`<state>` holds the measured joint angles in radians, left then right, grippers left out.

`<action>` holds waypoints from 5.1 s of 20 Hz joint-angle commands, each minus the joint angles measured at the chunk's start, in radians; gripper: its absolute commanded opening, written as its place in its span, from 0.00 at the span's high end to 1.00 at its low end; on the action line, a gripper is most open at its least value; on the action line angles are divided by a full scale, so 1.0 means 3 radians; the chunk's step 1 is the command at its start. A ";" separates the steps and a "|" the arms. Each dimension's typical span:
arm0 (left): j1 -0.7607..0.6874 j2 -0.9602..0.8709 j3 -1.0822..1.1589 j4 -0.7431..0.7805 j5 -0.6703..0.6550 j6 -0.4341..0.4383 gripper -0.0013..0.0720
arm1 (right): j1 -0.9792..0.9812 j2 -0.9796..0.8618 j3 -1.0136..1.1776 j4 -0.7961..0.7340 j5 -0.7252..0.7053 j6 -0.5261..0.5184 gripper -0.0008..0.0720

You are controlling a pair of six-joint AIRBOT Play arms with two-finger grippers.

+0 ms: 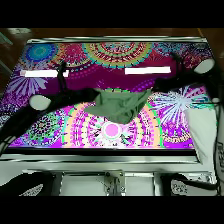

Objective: Fold the shirts.

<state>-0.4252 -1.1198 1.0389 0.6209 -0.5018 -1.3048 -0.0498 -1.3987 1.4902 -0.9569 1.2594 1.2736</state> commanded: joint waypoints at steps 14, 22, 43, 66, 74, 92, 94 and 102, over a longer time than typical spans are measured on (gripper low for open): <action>0.0928 0.0722 0.1860 0.0952 -0.2644 -0.0641 0.92 | 0.0003 0.2140 0.0960 -0.0069 -0.0393 0.0431 0.92; 0.0687 0.0721 -0.0168 0.1034 -0.2333 -0.0800 0.92 | 0.0028 0.0927 0.0960 -0.0127 -0.0069 0.0401 0.92; 0.2041 -0.0352 -0.0226 0.0790 -0.2899 -0.0511 0.15 | -0.0308 -0.0674 0.0949 -0.0896 0.1062 0.0262 0.03; 0.0123 -0.0988 -0.1227 -0.0337 -0.0773 -0.0437 0.22 | -0.0902 -0.0365 -0.1509 -0.0053 0.0477 0.0071 0.03; 0.0254 -0.0832 -0.1188 -0.0276 -0.1330 0.0125 0.92 | -0.0557 -0.0387 -0.2225 0.0245 -0.0223 0.0058 0.03; 0.1278 0.0843 0.1035 -0.0116 -0.2158 0.0720 0.92 | -0.0080 0.1540 0.0172 0.0649 -0.0676 -0.0539 0.92; 0.1284 0.1090 0.1633 0.0122 -0.2084 0.0540 0.92 | -0.0080 0.1938 0.0519 0.0565 -0.1150 -0.0451 0.92; 0.1284 0.1450 0.2113 0.1662 -0.3183 -0.0935 0.92 | -0.0080 0.2469 0.0753 0.0015 -0.0529 0.0329 0.92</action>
<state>-0.0418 -0.7044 1.6585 0.9863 -1.2541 -1.4494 -0.0742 -0.6891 1.6955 -0.8860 0.9791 1.2854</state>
